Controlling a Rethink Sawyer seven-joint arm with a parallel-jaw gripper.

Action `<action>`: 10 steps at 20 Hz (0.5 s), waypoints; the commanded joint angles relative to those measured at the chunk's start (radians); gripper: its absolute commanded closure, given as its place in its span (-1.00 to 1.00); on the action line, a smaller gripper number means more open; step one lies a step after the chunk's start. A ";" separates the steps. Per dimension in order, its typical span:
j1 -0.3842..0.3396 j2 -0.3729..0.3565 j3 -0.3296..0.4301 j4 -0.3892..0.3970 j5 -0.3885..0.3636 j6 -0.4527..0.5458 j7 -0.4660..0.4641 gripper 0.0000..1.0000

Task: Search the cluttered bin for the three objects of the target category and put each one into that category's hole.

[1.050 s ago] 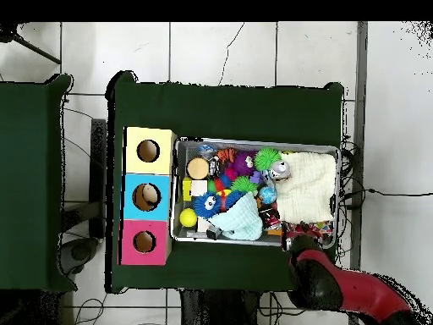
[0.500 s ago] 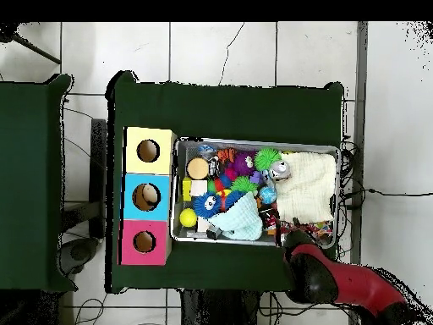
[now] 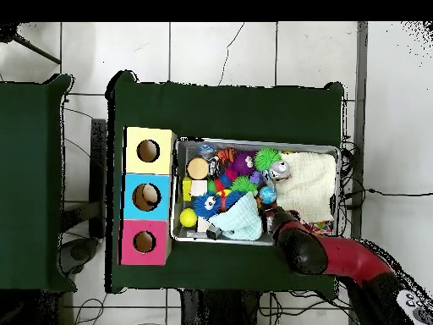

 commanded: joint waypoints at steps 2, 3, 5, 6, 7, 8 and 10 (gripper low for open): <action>0.064 0.076 0.090 -0.217 0.118 0.054 0.114 -1.00; 0.069 0.079 0.087 -0.227 0.129 0.057 0.115 -1.00; 0.071 0.078 0.090 -0.241 0.150 0.072 0.112 -1.00; 0.064 0.070 0.093 -0.229 0.157 0.073 0.111 -1.00; 0.062 0.068 0.095 -0.232 0.167 0.081 0.106 -1.00; 0.062 0.067 0.094 -0.239 0.175 0.090 0.102 -1.00; 0.071 0.069 0.087 -0.256 0.187 0.098 0.097 -1.00</action>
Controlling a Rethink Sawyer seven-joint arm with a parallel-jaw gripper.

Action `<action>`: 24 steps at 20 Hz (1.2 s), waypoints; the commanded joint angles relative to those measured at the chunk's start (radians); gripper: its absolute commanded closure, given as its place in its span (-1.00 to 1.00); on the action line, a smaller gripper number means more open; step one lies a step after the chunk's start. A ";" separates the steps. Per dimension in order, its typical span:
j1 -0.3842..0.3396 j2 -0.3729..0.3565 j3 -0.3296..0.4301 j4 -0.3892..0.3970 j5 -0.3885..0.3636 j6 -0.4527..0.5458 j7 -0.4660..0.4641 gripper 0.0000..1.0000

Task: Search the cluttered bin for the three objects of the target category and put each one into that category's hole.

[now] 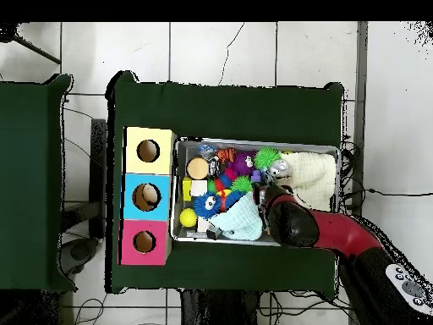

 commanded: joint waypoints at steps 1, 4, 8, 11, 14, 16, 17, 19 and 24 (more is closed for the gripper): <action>0.011 0.031 0.052 -0.154 0.084 0.094 0.095 -1.00; 0.015 0.046 0.045 -0.168 0.085 0.078 0.090 -1.00; 0.025 0.050 0.039 -0.185 0.095 0.082 0.087 -1.00; 0.022 0.048 0.039 -0.173 0.094 0.077 0.086 -1.00; 0.023 0.058 0.033 -0.168 0.084 0.054 0.090 -1.00; 0.026 0.063 0.029 -0.169 0.079 0.041 0.092 -1.00; 0.027 0.065 0.026 -0.169 0.076 0.036 0.094 -1.00; 0.027 0.066 0.024 -0.164 0.071 0.027 0.095 -1.00; 0.030 0.073 0.018 -0.155 0.059 0.007 0.100 -1.00</action>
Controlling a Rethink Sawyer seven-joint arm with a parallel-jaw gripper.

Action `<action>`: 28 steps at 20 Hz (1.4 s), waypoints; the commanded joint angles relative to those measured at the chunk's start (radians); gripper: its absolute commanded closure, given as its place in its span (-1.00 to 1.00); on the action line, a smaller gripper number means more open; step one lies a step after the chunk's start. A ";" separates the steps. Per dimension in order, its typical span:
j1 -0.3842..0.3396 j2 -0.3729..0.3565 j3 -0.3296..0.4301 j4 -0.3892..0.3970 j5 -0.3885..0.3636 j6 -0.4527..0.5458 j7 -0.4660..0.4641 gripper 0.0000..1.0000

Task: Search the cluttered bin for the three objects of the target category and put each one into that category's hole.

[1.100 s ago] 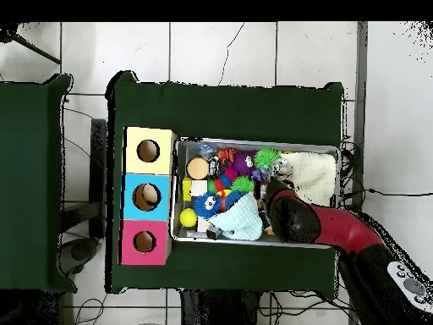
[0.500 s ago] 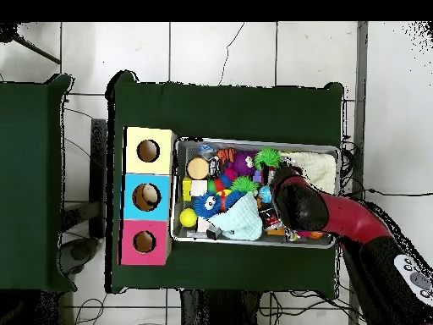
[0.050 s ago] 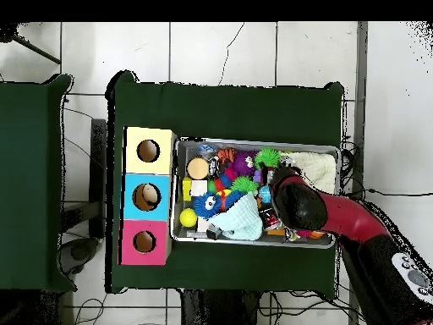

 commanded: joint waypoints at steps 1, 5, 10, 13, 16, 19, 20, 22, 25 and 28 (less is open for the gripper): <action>0.016 0.047 0.014 -0.049 0.000 0.002 0.100 -1.00; 0.013 0.051 0.014 -0.047 -0.008 -0.009 0.098 -1.00; -0.004 0.072 0.030 -0.037 -0.030 -0.032 0.081 -1.00; -0.023 0.084 0.047 -0.026 -0.044 -0.048 0.070 -1.00; -0.014 0.082 0.038 -0.012 -0.050 -0.067 0.083 -1.00; -0.015 0.072 0.041 0.005 -0.048 -0.070 0.088 -1.00; -0.011 0.063 0.039 0.010 -0.042 -0.062 0.093 -1.00; -0.008 0.035 0.034 0.031 -0.032 -0.043 0.100 -1.00; 0.011 -0.015 0.050 0.003 -0.114 0.039 -0.045 -1.00; -0.071 0.009 0.219 -0.041 -0.199 0.202 -0.348 -1.00</action>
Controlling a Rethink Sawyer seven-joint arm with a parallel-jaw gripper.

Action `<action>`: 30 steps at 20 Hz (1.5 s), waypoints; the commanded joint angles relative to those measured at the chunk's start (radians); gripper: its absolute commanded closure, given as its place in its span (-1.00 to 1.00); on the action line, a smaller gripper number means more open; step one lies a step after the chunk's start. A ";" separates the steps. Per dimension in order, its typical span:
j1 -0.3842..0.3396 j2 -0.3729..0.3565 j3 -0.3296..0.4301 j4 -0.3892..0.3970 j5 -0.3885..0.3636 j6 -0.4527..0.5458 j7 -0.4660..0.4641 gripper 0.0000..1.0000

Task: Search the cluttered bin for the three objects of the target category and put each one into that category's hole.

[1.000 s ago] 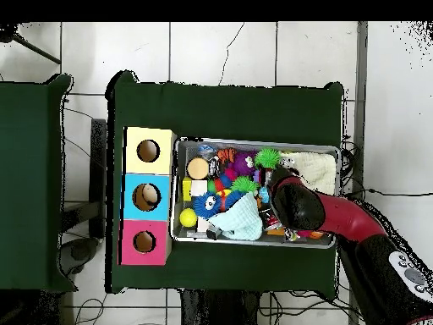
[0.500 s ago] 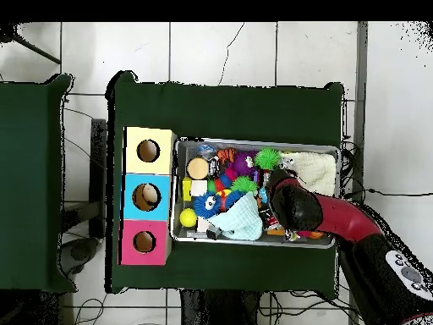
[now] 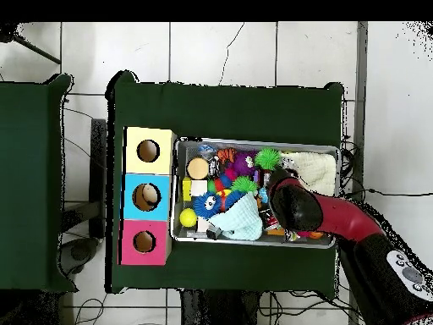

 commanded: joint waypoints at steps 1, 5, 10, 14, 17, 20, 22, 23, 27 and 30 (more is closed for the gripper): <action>-0.081 -0.009 0.239 -0.051 -0.168 0.250 -0.400 -1.00; -0.112 -0.035 0.332 -0.043 -0.230 0.341 -0.511 -1.00; -0.145 -0.007 0.406 -0.042 -0.295 0.367 -0.550 -1.00; -0.158 0.024 0.415 -0.031 -0.358 0.322 -0.530 -1.00; -0.151 0.034 0.402 -0.026 -0.402 0.290 -0.503 -1.00; -0.146 0.043 0.391 -0.024 -0.441 0.264 -0.478 -1.00; -0.145 0.047 0.387 -0.023 -0.463 0.254 -0.462 -1.00; -0.146 0.048 0.387 -0.024 -0.472 0.255 -0.454 -1.00; -0.133 0.042 0.367 -0.020 -0.502 0.244 -0.395 -1.00; -0.127 0.046 0.359 -0.015 -0.513 0.246 -0.371 -1.00</action>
